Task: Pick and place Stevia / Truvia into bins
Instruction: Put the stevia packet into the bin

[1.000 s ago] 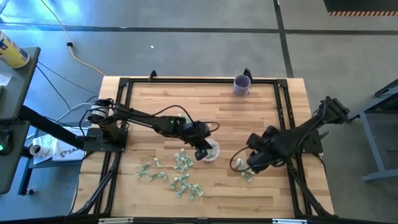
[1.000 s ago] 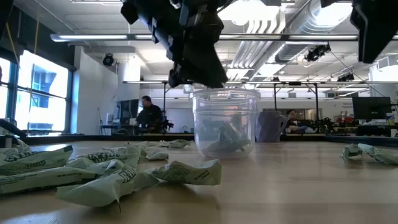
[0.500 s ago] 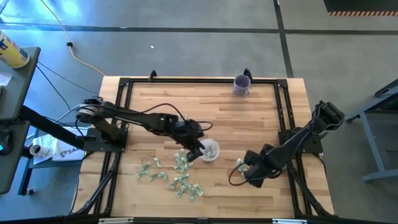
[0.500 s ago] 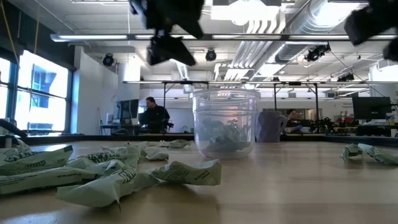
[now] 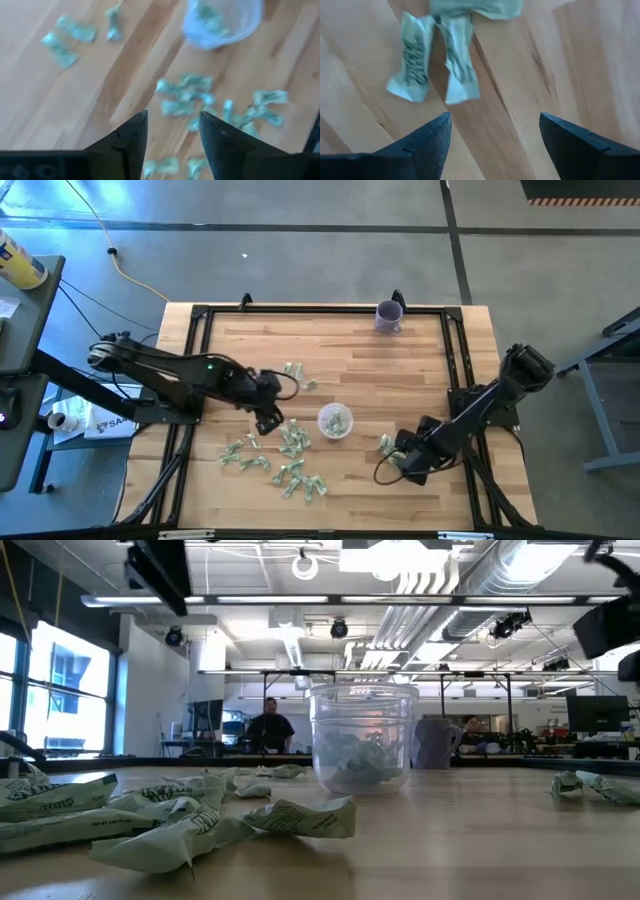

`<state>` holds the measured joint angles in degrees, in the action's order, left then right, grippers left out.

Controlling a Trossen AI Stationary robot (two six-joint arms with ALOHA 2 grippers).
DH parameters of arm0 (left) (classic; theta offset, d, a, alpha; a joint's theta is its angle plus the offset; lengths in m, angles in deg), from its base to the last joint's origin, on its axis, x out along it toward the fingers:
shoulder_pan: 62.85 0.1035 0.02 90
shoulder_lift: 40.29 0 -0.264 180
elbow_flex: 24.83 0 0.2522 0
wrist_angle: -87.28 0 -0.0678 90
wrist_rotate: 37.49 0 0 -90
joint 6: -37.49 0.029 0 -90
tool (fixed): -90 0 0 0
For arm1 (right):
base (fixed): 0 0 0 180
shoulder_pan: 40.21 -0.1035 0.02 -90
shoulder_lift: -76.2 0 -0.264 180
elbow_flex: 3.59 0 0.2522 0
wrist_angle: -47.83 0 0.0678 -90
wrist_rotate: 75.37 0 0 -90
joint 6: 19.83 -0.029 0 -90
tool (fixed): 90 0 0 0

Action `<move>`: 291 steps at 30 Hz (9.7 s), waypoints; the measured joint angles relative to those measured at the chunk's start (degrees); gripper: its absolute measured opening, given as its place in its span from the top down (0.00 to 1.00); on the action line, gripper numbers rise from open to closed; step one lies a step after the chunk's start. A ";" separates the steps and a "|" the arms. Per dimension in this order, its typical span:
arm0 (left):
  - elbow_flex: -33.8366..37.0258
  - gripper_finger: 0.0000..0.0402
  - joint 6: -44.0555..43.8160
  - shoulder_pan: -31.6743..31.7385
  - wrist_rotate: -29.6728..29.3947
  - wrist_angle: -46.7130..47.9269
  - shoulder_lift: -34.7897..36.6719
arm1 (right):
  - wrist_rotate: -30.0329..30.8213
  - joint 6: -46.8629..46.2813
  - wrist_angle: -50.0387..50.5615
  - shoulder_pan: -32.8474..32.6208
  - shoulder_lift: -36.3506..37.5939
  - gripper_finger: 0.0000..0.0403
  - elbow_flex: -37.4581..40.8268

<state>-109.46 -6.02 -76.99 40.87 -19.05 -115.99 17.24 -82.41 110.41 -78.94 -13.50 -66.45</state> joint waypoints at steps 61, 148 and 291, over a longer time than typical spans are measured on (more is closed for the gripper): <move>17.36 0.58 -7.00 12.24 -6.60 -4.92 5.09 | -7.22 32.83 -10.16 30.25 -10.52 0.95 -28.50; -12.32 0.33 17.16 -1.94 -6.77 -1.43 -20.30 | 8.07 -8.41 -5.22 -2.51 -6.10 0.24 -10.10; 2.12 0.65 30.60 21.48 8.28 -13.50 -10.82 | 8.14 -3.59 -5.18 3.78 -11.69 0.11 -7.67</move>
<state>-107.34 24.58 -55.51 49.15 -32.55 -126.81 25.38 -86.00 105.23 -75.16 -25.20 -74.12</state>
